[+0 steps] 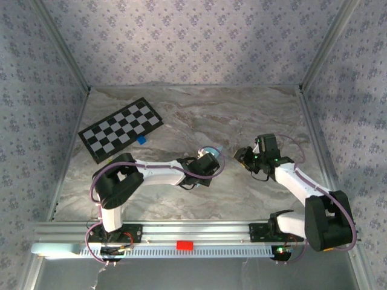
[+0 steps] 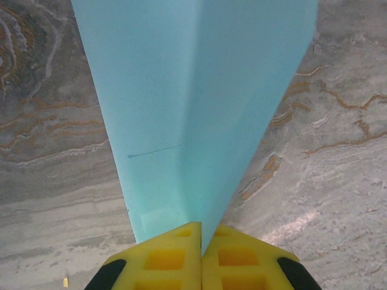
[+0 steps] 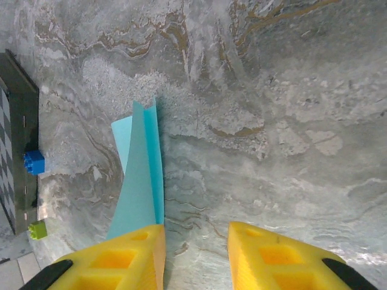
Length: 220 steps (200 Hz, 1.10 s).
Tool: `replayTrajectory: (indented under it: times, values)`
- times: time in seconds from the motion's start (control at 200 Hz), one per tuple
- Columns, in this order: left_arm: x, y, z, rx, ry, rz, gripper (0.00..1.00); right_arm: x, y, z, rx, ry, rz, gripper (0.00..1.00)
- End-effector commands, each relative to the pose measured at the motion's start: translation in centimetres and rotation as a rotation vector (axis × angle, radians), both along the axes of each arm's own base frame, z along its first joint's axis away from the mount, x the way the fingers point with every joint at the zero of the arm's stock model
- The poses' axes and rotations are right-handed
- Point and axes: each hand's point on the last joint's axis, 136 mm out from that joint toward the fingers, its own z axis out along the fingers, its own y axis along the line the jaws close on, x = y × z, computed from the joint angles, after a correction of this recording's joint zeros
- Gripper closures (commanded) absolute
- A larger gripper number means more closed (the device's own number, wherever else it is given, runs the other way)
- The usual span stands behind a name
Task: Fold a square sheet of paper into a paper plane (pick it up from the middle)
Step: Fold the wing for the fifth time at the center of the table.
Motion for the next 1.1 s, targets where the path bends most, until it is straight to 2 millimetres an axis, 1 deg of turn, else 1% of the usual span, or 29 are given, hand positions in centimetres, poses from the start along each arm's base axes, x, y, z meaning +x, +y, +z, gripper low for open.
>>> replayTrajectory:
  times: [0.0,0.1,0.245,0.39,0.48,0.64,0.82,0.995,1.094]
  values:
    - [-0.1,-0.1,0.7,-0.039,0.015,0.014,0.94,0.1,-0.8,0.2,-0.053,-0.048,0.008,0.67]
    - [0.1,-0.1,1.0,-0.059,0.015,0.029,0.94,-0.3,-0.8,-0.1,-0.043,-0.009,0.012,0.67]
    - [0.1,-0.3,1.0,-0.080,0.025,0.041,0.94,-0.6,-0.2,-0.3,0.002,0.028,0.032,0.68]
    - [0.2,0.1,0.5,-0.068,0.038,0.055,0.94,-0.7,0.1,-0.6,0.024,0.039,0.043,0.69]
    - [0.2,0.0,0.6,-0.076,0.039,0.057,0.94,-0.8,0.2,-0.8,0.030,0.041,0.048,0.69]
    - [-0.1,-0.2,0.5,-0.099,0.057,0.053,0.94,-0.7,1.2,-0.7,0.071,0.036,0.095,0.69]
    - [-0.3,-1.0,1.0,-0.202,0.116,0.039,0.94,-0.4,2.5,-0.4,0.108,0.007,0.146,0.72]
    - [-0.2,-1.2,1.0,-0.327,0.182,0.038,0.95,-0.2,4.0,0.0,0.061,-0.097,0.220,0.76]
    - [-0.3,-1.3,0.8,-0.391,0.215,0.030,0.95,-0.5,4.8,-0.2,0.051,-0.125,0.260,0.77]
